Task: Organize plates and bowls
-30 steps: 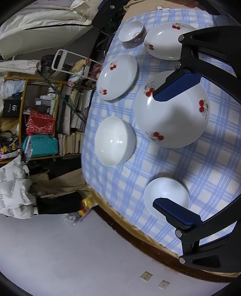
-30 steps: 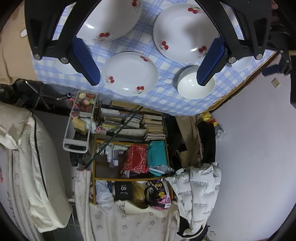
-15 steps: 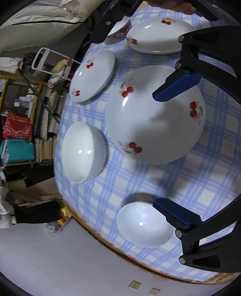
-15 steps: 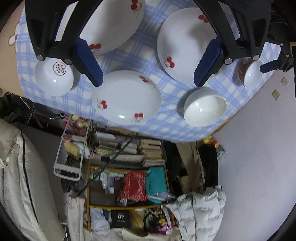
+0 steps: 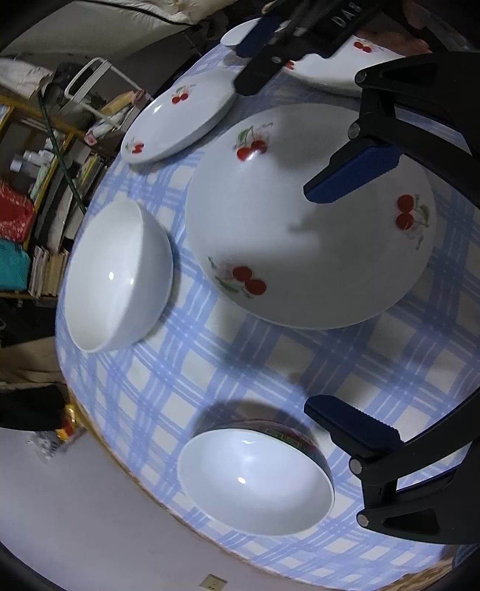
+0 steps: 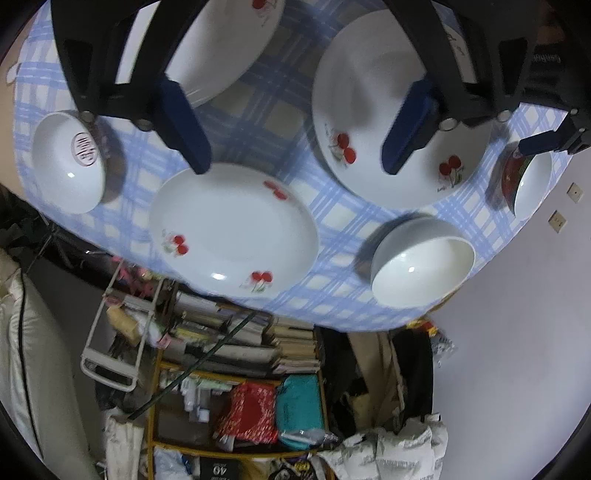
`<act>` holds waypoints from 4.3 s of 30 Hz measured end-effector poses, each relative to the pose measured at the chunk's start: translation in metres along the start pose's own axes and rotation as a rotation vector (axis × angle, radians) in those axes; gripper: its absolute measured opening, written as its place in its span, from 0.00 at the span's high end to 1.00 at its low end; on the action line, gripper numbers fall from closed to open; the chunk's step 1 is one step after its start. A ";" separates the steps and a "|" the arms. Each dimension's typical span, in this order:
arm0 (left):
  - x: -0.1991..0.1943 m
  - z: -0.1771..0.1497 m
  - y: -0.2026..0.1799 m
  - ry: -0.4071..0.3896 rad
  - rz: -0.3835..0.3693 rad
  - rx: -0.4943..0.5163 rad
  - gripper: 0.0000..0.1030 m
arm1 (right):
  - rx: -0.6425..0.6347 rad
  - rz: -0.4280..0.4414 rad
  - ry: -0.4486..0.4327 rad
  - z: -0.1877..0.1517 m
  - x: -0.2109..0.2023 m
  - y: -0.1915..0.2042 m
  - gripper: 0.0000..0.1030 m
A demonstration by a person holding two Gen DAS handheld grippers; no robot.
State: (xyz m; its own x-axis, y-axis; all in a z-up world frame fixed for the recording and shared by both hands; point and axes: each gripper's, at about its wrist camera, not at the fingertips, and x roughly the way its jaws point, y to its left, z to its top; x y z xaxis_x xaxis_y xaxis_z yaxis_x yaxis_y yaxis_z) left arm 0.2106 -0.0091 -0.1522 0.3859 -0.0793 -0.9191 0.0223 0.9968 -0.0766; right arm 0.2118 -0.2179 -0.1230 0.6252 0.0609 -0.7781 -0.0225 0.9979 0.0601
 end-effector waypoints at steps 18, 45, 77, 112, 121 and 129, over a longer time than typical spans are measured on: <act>0.032 0.004 0.002 0.090 -0.004 0.009 0.06 | -0.064 -0.007 0.107 -0.012 0.041 0.011 0.27; 0.032 0.005 0.011 0.152 -0.105 0.069 0.67 | 0.064 0.147 0.232 -0.018 0.048 0.002 0.84; -0.022 -0.046 0.007 0.125 -0.035 0.149 0.70 | 0.110 0.113 0.218 -0.063 -0.028 0.015 0.85; -0.006 -0.092 -0.021 0.260 -0.021 0.275 0.68 | 0.243 0.001 0.373 -0.122 -0.027 -0.001 0.81; 0.004 -0.087 -0.022 0.269 -0.022 0.246 0.68 | 0.216 -0.032 0.366 -0.120 -0.022 0.003 0.81; 0.005 -0.078 -0.021 0.261 -0.036 0.222 0.69 | 0.216 -0.034 0.342 -0.115 -0.019 0.004 0.81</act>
State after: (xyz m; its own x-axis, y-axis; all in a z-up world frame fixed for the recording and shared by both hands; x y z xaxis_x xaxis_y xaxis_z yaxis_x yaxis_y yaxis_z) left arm 0.1400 -0.0307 -0.1859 0.1328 -0.0858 -0.9874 0.2426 0.9688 -0.0516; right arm 0.1097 -0.2132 -0.1800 0.3264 0.0676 -0.9428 0.1807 0.9746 0.1325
